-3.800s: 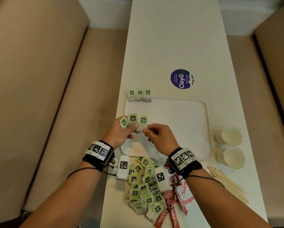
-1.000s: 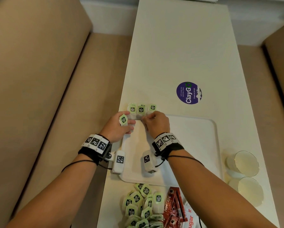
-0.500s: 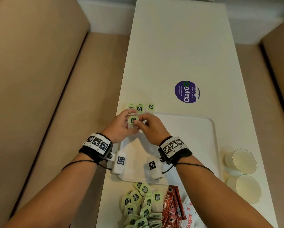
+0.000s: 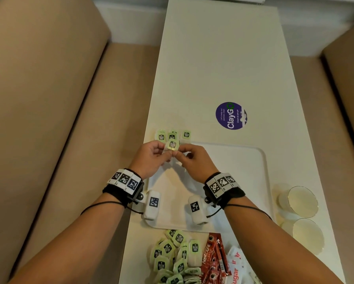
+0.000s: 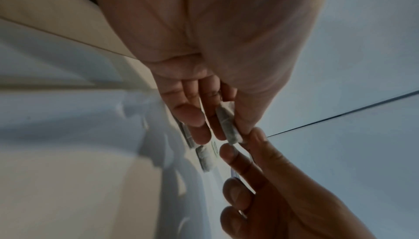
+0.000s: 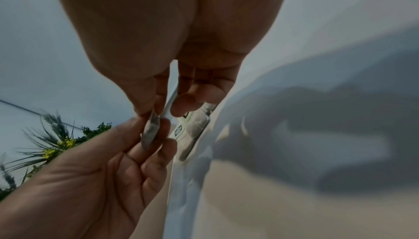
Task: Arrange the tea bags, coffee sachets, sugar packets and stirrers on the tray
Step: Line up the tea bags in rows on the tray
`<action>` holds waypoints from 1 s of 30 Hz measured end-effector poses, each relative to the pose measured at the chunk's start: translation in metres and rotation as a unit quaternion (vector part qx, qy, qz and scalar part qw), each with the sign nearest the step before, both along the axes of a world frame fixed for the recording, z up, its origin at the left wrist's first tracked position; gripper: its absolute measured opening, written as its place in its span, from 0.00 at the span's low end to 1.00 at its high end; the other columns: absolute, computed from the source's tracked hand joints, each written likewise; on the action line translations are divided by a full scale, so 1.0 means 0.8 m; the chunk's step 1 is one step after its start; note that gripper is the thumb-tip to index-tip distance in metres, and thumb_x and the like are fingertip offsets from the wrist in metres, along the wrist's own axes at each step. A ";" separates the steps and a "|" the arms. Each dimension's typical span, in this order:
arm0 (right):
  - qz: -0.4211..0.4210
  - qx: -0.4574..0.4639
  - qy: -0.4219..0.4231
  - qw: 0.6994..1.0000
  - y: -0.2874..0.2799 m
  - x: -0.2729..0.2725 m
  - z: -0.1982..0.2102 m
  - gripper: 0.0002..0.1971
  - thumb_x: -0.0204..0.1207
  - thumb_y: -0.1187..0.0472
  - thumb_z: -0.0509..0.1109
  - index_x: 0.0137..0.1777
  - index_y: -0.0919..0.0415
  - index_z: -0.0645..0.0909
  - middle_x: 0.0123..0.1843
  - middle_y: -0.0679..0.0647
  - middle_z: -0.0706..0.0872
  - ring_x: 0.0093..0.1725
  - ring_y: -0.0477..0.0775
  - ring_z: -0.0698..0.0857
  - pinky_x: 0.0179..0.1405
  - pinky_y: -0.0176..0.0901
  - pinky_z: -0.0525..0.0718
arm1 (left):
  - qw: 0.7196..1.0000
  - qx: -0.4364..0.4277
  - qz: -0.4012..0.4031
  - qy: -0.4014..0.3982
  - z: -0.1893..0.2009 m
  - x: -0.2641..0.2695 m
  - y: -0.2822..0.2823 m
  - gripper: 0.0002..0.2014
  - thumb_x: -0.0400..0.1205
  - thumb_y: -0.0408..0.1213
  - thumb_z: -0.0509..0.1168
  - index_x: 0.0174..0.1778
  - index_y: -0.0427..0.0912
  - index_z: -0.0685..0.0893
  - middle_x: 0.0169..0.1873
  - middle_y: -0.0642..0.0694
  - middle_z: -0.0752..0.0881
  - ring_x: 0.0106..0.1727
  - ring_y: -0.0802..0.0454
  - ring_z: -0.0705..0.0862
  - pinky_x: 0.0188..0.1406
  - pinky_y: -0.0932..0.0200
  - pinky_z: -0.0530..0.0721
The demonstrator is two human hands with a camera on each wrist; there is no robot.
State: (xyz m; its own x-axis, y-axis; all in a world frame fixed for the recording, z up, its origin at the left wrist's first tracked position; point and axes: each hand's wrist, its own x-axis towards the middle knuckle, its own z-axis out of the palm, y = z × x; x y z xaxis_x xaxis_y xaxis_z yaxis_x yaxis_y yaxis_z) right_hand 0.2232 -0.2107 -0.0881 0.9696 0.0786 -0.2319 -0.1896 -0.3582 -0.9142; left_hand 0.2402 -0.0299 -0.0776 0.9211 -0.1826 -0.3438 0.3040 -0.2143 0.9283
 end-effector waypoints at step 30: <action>-0.110 -0.188 0.060 0.974 -0.011 0.021 -0.015 0.27 0.77 0.48 0.77 0.74 0.50 0.78 0.43 0.45 0.88 0.51 0.53 0.87 0.55 0.53 0.87 | 0.956 0.272 0.003 -0.109 -0.023 0.036 0.025 0.05 0.76 0.27 0.76 0.47 0.35 0.91 0.31 0.47 0.77 0.34 0.51 0.74 0.44 0.60 0.79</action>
